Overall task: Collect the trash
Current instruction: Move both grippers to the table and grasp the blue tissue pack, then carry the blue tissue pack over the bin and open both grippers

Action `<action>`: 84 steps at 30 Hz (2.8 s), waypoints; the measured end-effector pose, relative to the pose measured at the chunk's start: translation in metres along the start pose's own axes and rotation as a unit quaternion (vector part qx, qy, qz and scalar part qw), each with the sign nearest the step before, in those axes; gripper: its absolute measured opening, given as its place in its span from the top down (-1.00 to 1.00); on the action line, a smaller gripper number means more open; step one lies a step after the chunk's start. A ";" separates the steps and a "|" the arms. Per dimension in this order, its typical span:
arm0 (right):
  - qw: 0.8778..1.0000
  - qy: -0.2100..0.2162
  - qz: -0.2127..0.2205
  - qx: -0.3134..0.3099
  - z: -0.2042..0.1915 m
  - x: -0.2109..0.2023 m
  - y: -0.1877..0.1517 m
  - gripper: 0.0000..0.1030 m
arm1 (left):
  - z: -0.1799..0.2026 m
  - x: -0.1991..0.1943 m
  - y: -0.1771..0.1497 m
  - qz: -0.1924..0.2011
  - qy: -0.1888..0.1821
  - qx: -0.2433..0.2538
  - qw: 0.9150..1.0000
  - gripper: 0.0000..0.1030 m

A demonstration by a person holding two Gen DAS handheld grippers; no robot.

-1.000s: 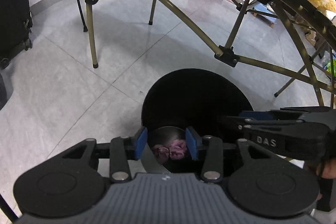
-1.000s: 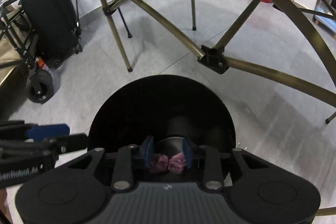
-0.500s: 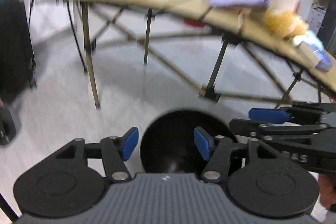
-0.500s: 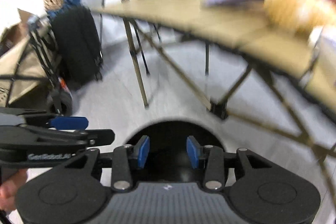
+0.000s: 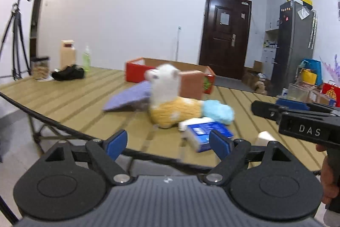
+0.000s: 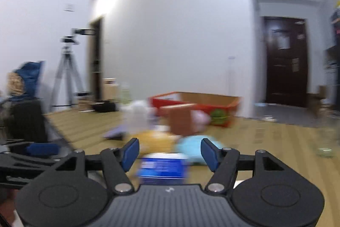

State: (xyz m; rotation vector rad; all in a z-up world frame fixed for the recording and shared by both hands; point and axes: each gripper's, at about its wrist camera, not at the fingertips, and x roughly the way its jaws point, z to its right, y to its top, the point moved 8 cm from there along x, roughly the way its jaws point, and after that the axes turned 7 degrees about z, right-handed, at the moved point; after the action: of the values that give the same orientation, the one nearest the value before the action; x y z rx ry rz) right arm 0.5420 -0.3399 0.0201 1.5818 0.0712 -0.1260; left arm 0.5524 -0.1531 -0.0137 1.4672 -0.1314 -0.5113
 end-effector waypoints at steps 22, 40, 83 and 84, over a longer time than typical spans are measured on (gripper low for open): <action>0.976 0.070 -0.140 0.152 0.000 0.108 -0.067 0.57 | 0.007 0.093 -0.029 -0.112 -0.055 -0.174 0.977 0.53; 0.969 0.075 -0.149 0.185 0.009 0.101 -0.070 0.63 | 0.014 0.094 -0.028 -0.109 -0.056 -0.192 0.974 0.53; 0.913 0.172 -0.370 0.012 -0.212 0.138 -0.226 0.68 | -0.189 0.021 -0.182 -0.271 0.143 -0.128 0.943 -0.06; 0.914 0.175 -0.366 0.007 -0.214 0.137 -0.224 0.67 | -0.188 0.022 -0.183 -0.273 0.144 -0.125 0.943 -0.10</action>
State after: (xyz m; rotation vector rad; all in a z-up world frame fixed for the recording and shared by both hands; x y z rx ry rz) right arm 0.6575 -0.1275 -0.2174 1.5059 0.9513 -0.4252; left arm 0.5992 0.0064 -0.2183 1.3016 0.5706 -0.7200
